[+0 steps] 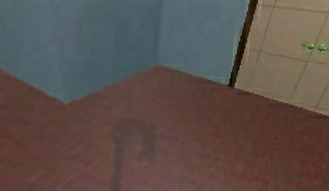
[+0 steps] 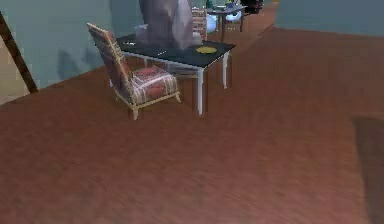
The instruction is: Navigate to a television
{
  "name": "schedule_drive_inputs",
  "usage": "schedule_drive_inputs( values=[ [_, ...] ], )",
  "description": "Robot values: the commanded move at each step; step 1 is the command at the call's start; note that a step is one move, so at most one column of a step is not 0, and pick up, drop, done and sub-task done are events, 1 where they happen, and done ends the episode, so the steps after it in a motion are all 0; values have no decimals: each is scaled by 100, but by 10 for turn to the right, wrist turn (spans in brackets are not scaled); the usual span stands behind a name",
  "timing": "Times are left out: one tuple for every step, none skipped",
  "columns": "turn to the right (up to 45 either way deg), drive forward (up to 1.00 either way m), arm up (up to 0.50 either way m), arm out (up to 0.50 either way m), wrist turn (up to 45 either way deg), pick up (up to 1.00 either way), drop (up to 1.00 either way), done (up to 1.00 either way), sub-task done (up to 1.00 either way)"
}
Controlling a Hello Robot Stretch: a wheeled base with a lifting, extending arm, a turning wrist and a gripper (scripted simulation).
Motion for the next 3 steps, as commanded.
schedule_drive_inputs(
  values=[
    [450,0,0,0,0,0,0,0,0],
    [450,0,0,0,0,0,0,0,0],
    [360,0,0,0,0,0,0,0,0]
  ],
)
